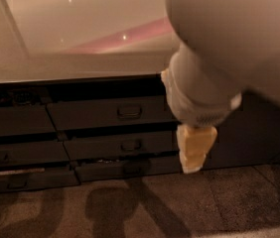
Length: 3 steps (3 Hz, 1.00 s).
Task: Open top drawer
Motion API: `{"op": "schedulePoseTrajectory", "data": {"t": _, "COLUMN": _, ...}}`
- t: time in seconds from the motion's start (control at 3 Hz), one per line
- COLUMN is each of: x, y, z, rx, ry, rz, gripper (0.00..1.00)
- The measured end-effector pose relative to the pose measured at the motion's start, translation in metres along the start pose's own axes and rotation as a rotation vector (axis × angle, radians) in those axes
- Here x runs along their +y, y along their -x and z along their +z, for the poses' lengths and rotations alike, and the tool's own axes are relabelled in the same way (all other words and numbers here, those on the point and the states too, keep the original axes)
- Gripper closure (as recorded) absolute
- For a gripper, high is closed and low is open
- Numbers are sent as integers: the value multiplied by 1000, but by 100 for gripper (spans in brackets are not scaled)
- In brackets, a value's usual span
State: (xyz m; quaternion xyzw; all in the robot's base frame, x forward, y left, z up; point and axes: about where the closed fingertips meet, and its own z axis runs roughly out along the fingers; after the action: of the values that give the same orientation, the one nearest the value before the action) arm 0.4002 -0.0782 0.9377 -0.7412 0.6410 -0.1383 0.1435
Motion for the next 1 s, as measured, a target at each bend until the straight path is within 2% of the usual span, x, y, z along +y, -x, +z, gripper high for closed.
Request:
{"op": "schedulePoseTrajectory", "data": {"t": 0.33, "x": 14, "y": 3, "z": -3, "rx": -25, "ry": -83, "rz": -24, "gripper": 0}}
{"op": "schedulePoseTrajectory", "data": {"t": 1.0, "x": 14, "y": 3, "z": -3, "rx": -24, "ry": -83, "rz": -24, "gripper": 0}}
